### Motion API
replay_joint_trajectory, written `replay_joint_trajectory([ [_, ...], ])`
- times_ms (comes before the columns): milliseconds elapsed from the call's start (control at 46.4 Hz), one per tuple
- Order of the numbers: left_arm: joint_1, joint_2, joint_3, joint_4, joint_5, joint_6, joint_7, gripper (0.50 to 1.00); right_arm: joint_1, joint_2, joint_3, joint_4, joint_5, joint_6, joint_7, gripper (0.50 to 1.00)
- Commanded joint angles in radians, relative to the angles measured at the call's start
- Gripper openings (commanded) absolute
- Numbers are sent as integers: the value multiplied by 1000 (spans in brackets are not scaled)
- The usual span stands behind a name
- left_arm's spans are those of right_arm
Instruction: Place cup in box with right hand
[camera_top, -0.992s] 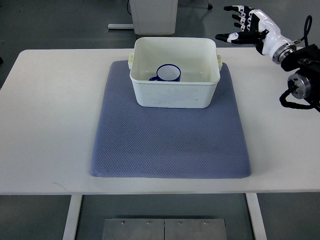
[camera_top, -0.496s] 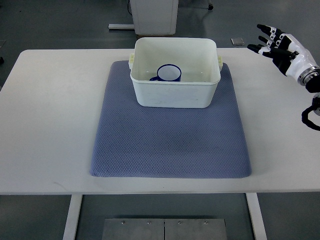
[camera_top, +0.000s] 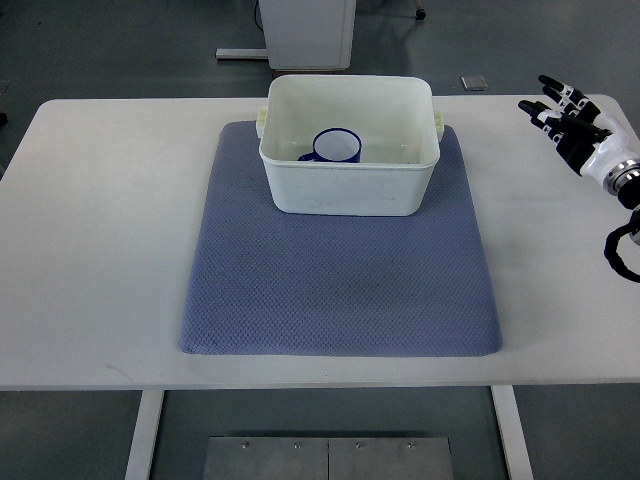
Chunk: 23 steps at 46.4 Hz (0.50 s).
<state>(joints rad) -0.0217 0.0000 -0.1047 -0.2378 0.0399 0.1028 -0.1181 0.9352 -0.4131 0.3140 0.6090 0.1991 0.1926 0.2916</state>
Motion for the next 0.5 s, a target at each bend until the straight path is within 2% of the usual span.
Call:
replay_joint_trajectory([
  [0, 0, 0, 0, 0, 0, 0, 0, 1000, -19, 13, 20, -8, 0, 1, 0, 1000],
  [474, 0, 0, 0, 0, 0, 0, 0, 1000, -44, 74, 28, -46, -1, 11, -2, 1000],
])
